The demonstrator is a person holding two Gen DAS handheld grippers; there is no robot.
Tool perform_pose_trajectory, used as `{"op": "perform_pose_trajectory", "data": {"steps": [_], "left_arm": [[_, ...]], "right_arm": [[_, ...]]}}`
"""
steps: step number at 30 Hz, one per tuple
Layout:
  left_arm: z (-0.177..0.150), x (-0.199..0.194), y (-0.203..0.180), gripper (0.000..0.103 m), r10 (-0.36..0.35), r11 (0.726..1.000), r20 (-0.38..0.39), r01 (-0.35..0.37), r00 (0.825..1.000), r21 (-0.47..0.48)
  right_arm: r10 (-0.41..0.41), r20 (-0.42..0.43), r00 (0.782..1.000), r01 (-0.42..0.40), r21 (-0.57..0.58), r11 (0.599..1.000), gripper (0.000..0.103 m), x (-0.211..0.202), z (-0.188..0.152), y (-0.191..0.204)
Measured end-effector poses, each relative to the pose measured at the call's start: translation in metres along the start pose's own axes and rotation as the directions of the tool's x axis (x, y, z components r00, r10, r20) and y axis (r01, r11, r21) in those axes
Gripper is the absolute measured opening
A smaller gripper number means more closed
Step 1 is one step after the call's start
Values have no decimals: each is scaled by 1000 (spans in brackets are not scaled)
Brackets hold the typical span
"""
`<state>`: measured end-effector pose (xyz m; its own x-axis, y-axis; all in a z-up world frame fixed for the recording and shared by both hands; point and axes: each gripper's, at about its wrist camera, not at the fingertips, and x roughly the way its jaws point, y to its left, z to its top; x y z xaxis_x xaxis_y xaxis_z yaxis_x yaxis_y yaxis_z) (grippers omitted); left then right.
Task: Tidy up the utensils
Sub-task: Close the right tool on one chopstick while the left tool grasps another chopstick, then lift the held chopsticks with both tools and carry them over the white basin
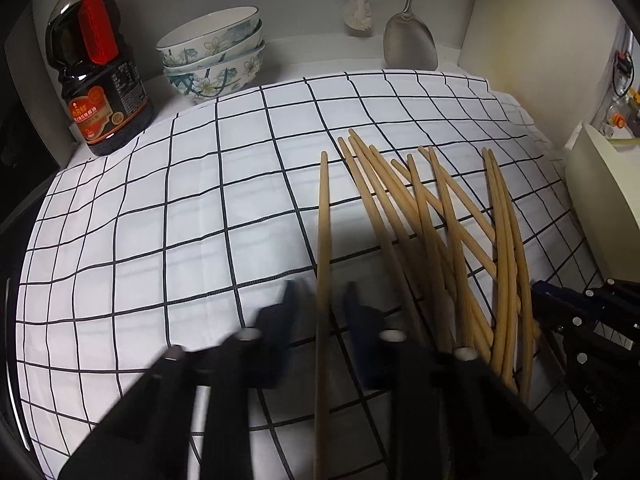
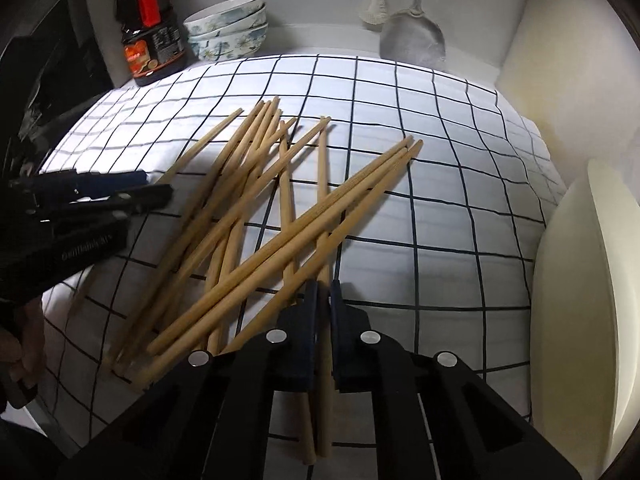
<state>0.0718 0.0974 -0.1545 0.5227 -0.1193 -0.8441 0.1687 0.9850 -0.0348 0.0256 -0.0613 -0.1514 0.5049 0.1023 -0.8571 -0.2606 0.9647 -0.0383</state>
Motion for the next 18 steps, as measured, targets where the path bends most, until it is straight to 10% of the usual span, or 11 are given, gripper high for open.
{"op": "perform_pose_trajectory", "data": {"steps": [18], "left_arm": [[7, -11, 1, 7, -83, 996, 12, 83, 996, -9]], "right_arm": [[-166, -8, 986, 165, -76, 983, 6, -13, 14, 11]]}}
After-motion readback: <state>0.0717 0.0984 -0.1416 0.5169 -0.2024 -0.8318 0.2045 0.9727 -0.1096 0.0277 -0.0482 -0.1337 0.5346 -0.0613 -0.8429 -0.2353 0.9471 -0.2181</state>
